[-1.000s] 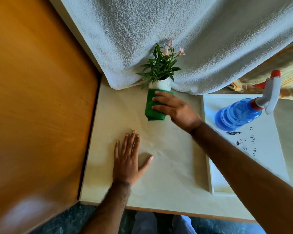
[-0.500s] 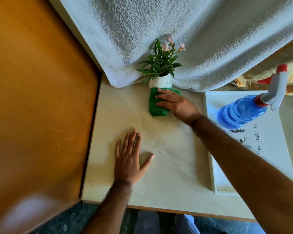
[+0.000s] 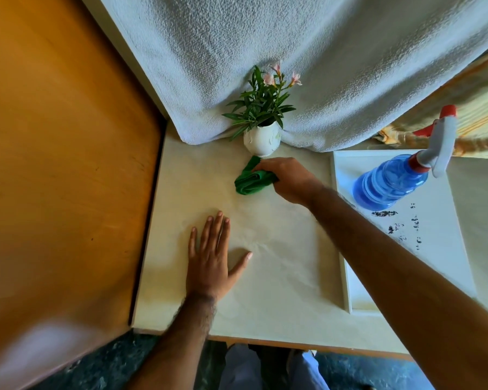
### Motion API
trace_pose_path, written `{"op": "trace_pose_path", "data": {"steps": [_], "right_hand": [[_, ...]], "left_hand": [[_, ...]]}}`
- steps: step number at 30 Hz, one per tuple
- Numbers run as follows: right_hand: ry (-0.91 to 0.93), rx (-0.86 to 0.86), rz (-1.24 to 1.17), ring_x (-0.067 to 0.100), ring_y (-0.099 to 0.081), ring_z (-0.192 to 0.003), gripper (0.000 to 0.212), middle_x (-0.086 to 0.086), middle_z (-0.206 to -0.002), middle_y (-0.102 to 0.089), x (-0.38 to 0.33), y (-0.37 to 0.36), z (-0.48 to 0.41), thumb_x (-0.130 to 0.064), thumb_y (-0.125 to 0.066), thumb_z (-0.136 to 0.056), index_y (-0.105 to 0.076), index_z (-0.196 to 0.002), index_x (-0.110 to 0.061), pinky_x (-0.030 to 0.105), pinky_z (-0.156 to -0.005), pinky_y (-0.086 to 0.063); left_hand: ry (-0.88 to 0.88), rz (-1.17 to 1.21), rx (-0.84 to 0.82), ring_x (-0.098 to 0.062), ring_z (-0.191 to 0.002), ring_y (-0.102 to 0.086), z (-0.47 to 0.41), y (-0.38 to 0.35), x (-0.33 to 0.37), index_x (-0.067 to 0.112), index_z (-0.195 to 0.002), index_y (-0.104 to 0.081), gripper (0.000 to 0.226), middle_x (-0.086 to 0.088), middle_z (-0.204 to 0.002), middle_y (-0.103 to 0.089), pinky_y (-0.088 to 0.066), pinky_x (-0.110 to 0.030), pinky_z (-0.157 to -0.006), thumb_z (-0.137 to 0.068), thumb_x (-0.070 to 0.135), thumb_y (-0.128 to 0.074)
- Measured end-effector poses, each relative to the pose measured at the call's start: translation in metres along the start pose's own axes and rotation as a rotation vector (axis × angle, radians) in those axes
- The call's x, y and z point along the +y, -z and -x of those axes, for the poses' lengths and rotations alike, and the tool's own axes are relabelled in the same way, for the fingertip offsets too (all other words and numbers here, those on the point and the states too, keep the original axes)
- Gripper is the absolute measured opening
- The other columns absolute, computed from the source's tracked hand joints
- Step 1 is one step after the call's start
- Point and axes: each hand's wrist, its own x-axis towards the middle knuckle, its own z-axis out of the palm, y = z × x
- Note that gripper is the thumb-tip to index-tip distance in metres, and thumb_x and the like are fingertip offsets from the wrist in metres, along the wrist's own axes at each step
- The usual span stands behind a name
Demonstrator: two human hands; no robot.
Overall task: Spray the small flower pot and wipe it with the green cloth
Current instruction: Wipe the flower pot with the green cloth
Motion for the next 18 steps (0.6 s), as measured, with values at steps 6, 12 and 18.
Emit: {"op": "trace_pose_path", "data": {"steps": [6, 12, 18], "right_hand": [[-0.115, 0.039, 0.017, 0.031, -0.065, -0.104, 0.050, 0.013, -0.115, -0.073, -0.017, 0.019, 0.034, 0.012, -0.055, -0.085, -0.067, -0.126, -0.014, 0.026, -0.077, -0.039], [-0.075, 0.276, 0.103, 0.035, -0.061, -0.116, 0.054, 0.017, -0.139, -0.059, -0.023, 0.029, 0.126, 0.016, -0.053, -0.089, -0.055, -0.139, -0.004, 0.035, -0.095, -0.049], [-0.285, 0.401, 0.264, 0.041, -0.052, -0.133, 0.062, 0.025, -0.146, -0.053, 0.013, 0.017, 0.227, 0.026, -0.054, -0.081, -0.052, -0.140, 0.005, 0.052, -0.110, -0.047]], "left_hand": [[0.006, 0.011, -0.028, -0.029, -0.162, -0.023, -0.001, 0.003, 0.000, 0.017, -0.168, -0.018, 0.098, -0.007, -0.177, -0.019, -0.021, -0.059, -0.131, -0.095, 0.083, -0.025], [0.009, 0.034, -0.053, -0.030, -0.161, -0.025, -0.001, 0.007, -0.003, 0.016, -0.167, -0.020, 0.097, -0.007, -0.176, -0.021, -0.022, -0.060, -0.130, -0.095, 0.082, -0.026], [0.003, 0.058, -0.015, -0.028, -0.161, -0.028, 0.001, 0.010, 0.002, 0.015, -0.165, -0.027, 0.093, -0.007, -0.175, -0.027, -0.021, -0.059, -0.130, -0.095, 0.076, -0.039]]}}
